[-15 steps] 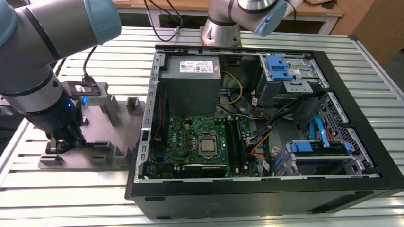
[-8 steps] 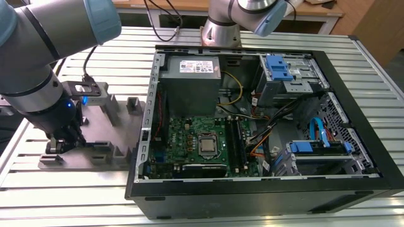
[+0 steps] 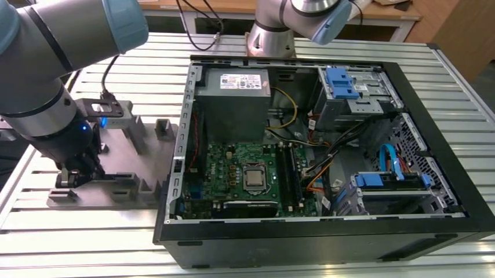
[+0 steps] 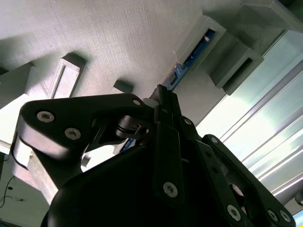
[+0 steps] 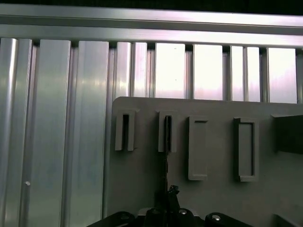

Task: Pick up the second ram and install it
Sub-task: 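Pick up the second ram and move it above second insertion slot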

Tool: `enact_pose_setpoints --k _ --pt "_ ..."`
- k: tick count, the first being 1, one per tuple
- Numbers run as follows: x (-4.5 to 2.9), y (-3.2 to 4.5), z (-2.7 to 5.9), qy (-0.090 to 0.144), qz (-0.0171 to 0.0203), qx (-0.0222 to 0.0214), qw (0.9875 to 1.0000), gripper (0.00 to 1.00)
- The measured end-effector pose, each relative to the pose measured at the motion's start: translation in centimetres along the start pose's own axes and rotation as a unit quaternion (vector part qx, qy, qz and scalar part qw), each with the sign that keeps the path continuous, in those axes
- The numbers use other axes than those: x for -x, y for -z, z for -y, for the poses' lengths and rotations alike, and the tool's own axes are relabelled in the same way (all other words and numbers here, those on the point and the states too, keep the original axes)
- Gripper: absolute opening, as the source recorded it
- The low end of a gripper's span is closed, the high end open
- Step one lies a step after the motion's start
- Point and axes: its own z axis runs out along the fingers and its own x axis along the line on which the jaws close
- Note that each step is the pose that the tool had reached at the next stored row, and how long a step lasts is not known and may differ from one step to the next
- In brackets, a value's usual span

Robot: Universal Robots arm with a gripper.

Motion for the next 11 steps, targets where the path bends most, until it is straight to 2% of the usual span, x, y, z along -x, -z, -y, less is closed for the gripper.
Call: enact_pose_setpoints --k 5,11 --pt "0.06 1.47 -0.07 0.0 0.0023 0.0002 1.0 0.13" --pt "0.21 2.53 -0.11 0.0 0.0094 0.0001 1.0 0.13"
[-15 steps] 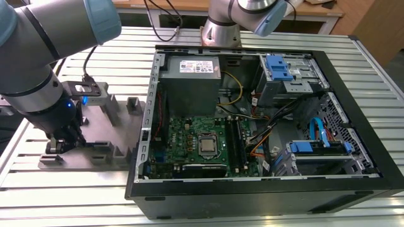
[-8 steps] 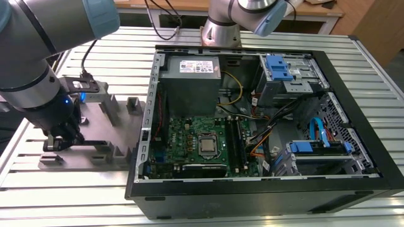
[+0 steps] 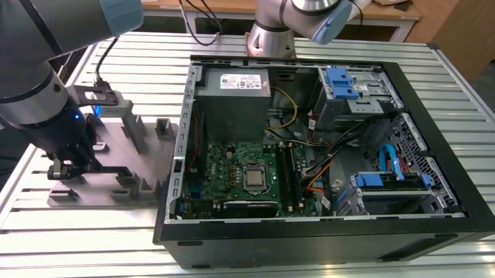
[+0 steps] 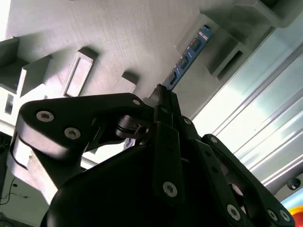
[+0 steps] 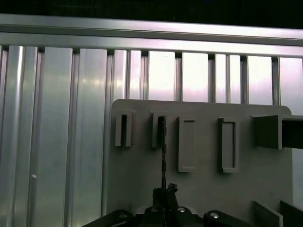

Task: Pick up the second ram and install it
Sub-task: 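Pick up the second ram and move it above second insertion slot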

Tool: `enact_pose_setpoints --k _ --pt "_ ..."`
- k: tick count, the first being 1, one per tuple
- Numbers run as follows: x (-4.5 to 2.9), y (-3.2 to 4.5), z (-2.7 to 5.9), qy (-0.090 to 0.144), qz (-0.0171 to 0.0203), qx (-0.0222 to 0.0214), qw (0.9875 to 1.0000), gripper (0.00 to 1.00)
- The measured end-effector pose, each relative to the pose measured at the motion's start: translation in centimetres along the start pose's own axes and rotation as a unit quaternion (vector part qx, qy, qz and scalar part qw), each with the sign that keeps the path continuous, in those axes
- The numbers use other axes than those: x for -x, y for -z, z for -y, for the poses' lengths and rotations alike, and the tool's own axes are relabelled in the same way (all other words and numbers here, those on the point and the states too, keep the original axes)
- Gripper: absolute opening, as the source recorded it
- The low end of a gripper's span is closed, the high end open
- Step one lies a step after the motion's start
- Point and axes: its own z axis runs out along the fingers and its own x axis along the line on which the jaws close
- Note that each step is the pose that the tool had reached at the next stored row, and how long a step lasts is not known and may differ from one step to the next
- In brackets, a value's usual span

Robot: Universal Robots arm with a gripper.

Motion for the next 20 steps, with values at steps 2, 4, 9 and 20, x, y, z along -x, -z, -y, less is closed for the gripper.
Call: enact_pose_setpoints --k 2,4,9,20 --pt "0.12 0.49 -0.02 0.0 0.0009 -0.0001 1.0 0.13" --pt "0.24 1.16 -0.06 0.0 0.001 0.0 1.0 0.13" --pt "0.59 2.99 -0.14 0.0 0.0013 -0.0001 1.0 0.13" --pt "0.95 7.41 -0.35 0.0 0.0024 0.0 1.0 0.13"
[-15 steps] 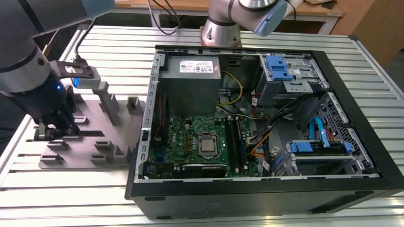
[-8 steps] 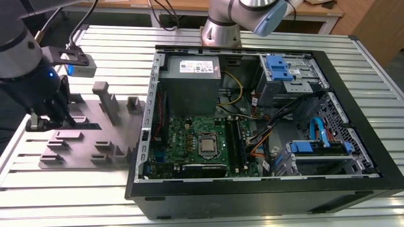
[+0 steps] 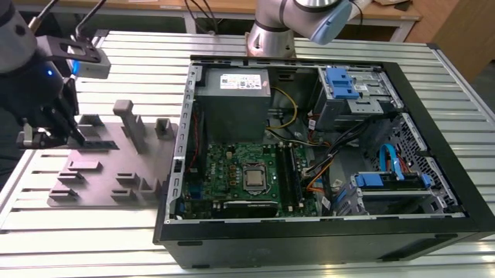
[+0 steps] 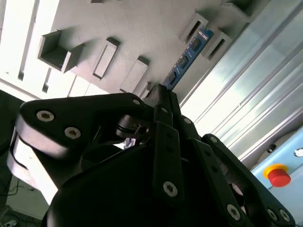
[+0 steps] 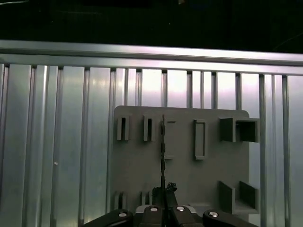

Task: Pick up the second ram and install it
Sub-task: 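Pick up the second ram and move it above second insertion slot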

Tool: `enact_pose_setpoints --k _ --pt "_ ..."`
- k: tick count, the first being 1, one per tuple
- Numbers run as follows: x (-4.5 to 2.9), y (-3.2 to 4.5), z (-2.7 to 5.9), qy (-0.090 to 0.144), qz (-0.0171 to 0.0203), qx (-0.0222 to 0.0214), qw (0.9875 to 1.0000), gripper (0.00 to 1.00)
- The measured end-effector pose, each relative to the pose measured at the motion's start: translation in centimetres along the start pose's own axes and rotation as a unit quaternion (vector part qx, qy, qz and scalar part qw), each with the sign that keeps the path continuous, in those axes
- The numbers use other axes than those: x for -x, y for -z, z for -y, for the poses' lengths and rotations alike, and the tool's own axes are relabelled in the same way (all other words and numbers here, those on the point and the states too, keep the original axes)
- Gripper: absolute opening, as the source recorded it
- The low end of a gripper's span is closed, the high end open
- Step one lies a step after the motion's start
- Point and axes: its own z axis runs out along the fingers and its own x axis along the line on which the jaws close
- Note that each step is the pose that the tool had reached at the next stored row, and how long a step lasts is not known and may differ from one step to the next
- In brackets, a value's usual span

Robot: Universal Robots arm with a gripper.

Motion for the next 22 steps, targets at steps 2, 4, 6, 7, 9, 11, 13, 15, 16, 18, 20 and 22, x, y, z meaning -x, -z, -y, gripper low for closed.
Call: enact_pose_setpoints --k 2,4,6,7,9,11,13,15,16,18,20,22 --pt "0.06 0.89 -0.04 0.0 0.0 0.0 1.0 0.13" --pt "0.12 1.83 -0.09 0.0 0.0 0.0 1.0 0.13" --pt "0.18 2.73 -0.13 0.0 0.0 0.0 1.0 0.13" --pt "0.21 3.18 -0.15 0.0 0.0 0.0 1.0 0.13" --pt "0.27 4.1 -0.19 0.0 0.0 0.0 1.0 0.13" --pt "0.33 5.01 -0.23 0.0 0.0 0.0 1.0 0.13" --pt "0.39 5.9 -0.27 0.0 0.0 0.0 1.0 0.13" --pt "0.45 6.79 -0.32 0.0 0.0 0.0 1.0 0.13" --pt "0.49 7.28 -0.34 0.0 0.0 0.0 1.0 0.13" --pt "0.54 8.17 -0.38 0.0 0.0 0.0 1.0 0.13" --pt "0.57 8.51 -0.4 0.0 0.0001 0.0 1.0 0.13" --pt "0.57 8.5 -0.4 0.0 0.0005 -0.0001 1.0 0.13"
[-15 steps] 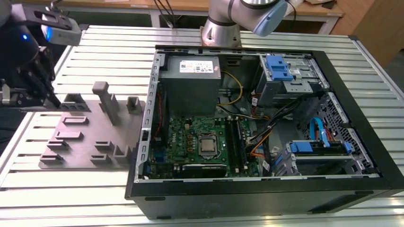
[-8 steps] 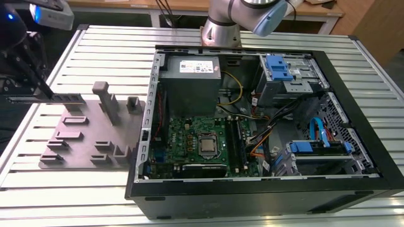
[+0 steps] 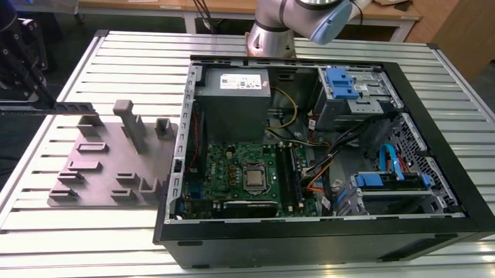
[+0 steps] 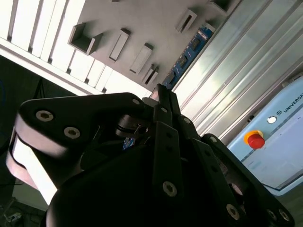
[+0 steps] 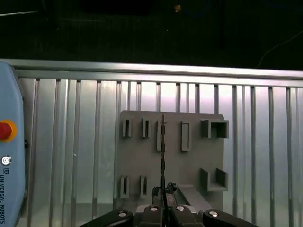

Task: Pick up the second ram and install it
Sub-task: 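Pick up the second ram and move it above second insertion slot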

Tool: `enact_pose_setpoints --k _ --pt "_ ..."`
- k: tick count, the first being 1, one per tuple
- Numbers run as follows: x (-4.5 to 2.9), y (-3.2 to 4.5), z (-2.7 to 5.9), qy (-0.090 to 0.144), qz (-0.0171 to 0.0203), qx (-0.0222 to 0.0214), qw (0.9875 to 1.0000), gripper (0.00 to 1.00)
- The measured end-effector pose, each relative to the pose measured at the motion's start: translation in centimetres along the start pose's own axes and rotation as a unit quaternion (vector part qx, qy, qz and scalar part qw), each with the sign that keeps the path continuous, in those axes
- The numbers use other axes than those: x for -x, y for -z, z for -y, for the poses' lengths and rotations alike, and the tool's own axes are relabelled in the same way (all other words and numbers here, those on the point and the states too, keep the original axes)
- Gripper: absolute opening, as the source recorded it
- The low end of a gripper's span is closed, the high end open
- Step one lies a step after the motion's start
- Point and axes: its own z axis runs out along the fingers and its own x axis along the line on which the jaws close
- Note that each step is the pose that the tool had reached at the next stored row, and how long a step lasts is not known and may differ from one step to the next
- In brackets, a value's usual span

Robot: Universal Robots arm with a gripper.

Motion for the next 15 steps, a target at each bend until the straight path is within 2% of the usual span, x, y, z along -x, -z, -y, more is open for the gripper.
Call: enact_pose_setpoints --k 4,6,15 --pt "0.0 0.03 0.08 0.0 0.0001 0.0001 1.0 0.13" --pt "0.0 0.03 0.47 0.0 0.0002 0.0001 1.0 0.13" --pt "-0.02 0.19 3.88 0.0 0.0002 0.0009 1.0 0.13"
